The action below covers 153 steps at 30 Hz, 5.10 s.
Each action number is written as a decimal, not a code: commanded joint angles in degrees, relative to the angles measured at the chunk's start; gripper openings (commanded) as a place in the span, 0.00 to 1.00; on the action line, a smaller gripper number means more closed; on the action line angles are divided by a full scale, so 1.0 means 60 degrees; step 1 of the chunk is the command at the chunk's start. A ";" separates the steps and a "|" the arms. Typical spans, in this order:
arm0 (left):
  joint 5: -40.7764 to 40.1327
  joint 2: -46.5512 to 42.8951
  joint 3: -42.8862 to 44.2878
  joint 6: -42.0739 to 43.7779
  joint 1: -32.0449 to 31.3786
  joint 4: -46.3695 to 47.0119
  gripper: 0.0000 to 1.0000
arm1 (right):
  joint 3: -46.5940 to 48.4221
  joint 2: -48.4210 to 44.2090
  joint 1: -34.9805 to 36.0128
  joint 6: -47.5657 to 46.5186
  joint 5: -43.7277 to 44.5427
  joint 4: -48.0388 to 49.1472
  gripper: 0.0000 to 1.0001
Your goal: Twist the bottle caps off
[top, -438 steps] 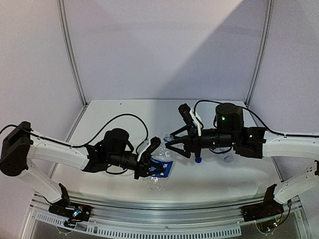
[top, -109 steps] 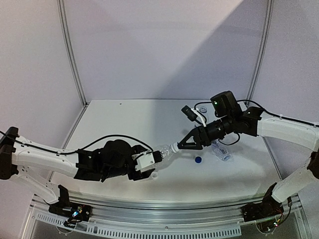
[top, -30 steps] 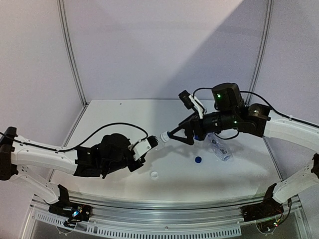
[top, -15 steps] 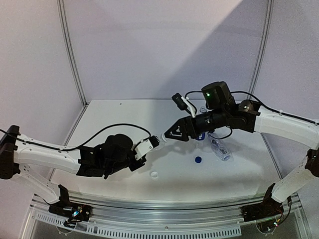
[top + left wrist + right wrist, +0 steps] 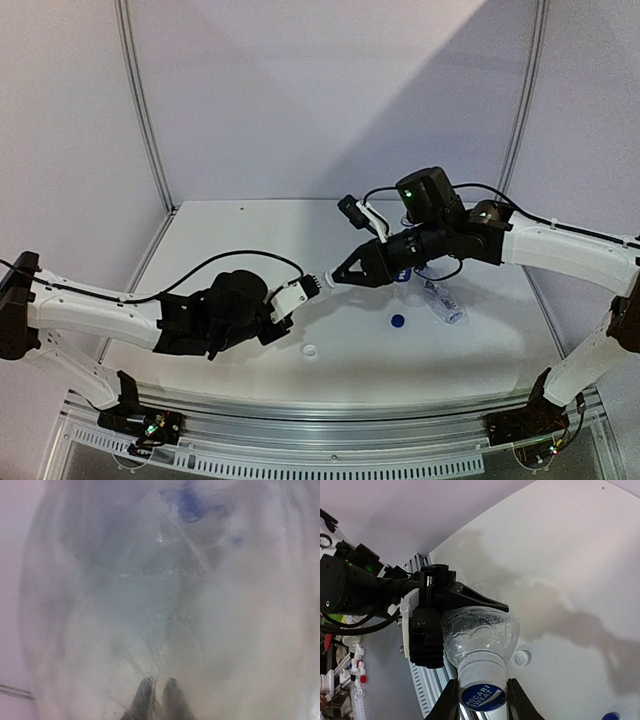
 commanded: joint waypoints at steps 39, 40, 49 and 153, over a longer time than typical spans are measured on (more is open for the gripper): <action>0.2604 0.0057 0.0470 -0.0617 -0.0093 -0.0646 0.00 | -0.0515 -0.1910 0.1364 -0.4202 0.2406 0.0631 0.99; 0.2545 0.0050 0.0452 -0.0659 -0.0087 -0.0570 0.00 | -0.0379 -0.1736 0.1363 -0.3662 0.2362 0.0480 0.99; 0.2006 -0.0046 0.0012 -0.1377 -0.0042 0.0904 0.00 | -0.3436 -0.3375 0.1348 -0.1086 0.3349 0.4905 0.99; 0.2755 0.0215 0.0284 -0.1604 0.0046 0.0531 0.00 | -0.1597 -0.2114 0.0701 0.0228 0.1794 0.1864 0.76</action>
